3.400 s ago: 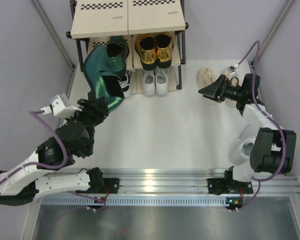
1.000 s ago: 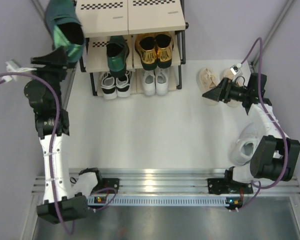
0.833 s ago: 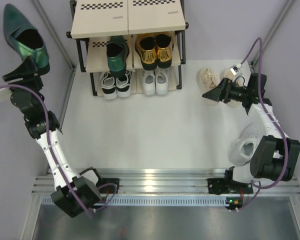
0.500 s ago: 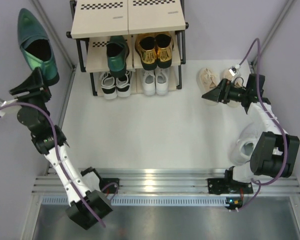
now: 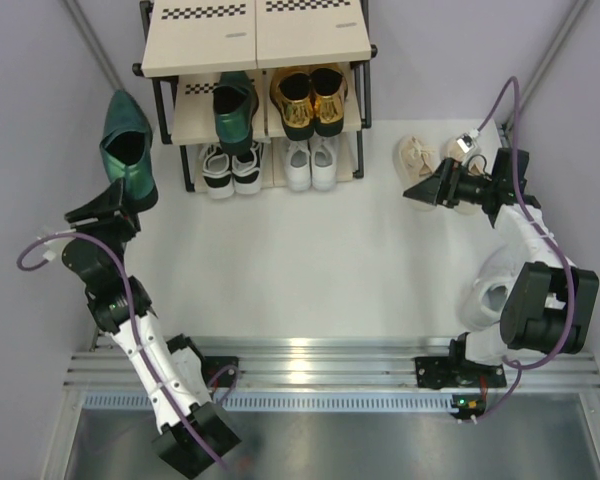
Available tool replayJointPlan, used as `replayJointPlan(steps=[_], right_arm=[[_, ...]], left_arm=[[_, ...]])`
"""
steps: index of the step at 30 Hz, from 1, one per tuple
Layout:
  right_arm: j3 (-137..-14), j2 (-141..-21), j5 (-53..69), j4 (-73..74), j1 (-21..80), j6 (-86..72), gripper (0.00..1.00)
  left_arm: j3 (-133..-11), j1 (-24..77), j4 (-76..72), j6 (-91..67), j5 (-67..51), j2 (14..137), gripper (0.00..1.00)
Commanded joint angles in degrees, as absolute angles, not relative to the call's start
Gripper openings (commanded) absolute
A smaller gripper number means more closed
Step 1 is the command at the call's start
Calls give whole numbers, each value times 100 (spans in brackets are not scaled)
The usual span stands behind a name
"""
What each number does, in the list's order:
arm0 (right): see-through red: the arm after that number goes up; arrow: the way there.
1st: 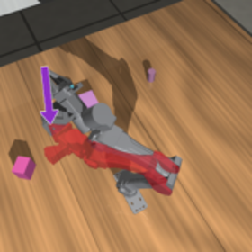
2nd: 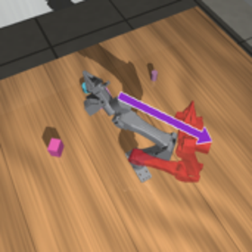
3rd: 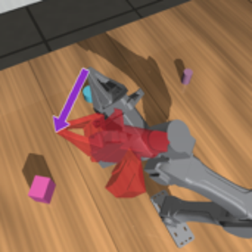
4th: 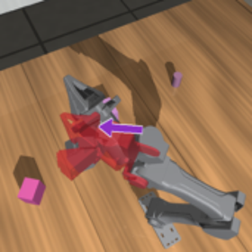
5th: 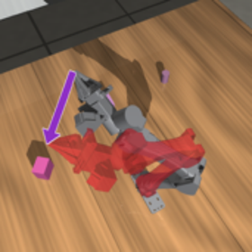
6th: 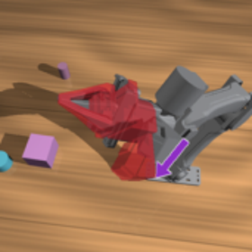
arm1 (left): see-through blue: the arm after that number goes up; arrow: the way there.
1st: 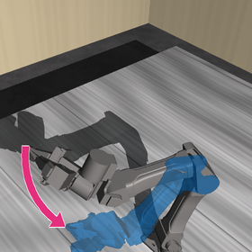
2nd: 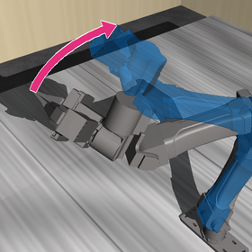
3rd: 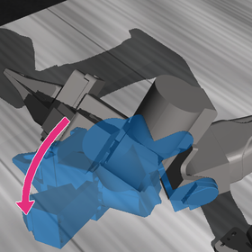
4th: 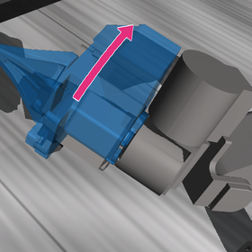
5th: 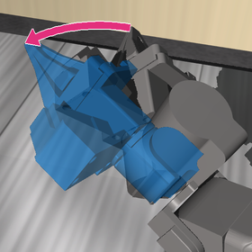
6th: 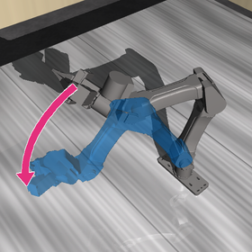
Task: Place and organize the shoes onto the shoe shelf
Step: Place the shoe at the shoe shelf.
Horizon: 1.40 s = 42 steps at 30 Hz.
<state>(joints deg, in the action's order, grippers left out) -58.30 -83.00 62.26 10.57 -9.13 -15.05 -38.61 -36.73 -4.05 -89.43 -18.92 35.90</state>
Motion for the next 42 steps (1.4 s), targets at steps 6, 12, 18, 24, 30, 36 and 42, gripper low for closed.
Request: replayJointPlan(steps=[6,12,18,24,30,36,42], right_arm=[[-5977,-8209,6293,633,-940,-1547,87],[-5959,-8183,6319,685,-940,-1494,88],[-5950,-8112,6319,765,-940,-1406,87],[-5933,-8051,6302,835,-949,-1371,87],[-5924,-7989,6275,879,-949,-1336,87],[-5994,-8051,6258,940,-949,-1327,87],[-6117,-8077,6214,1046,-949,-1292,87]], left_arm=[[-3701,-3656,-896,-9422,-3356,3445,0],[-3639,-3577,-879,-9361,-3639,3524,0],[-3778,-3112,-896,-9124,-3156,3840,0],[-3964,-2128,-1318,-8939,-2207,4411,0],[-4209,-2021,-1635,-8851,-1890,4842,0],[-4517,-2013,-1933,-8824,-1828,5405,0],[-4772,-1969,-2531,-8895,-1881,6099,0]])
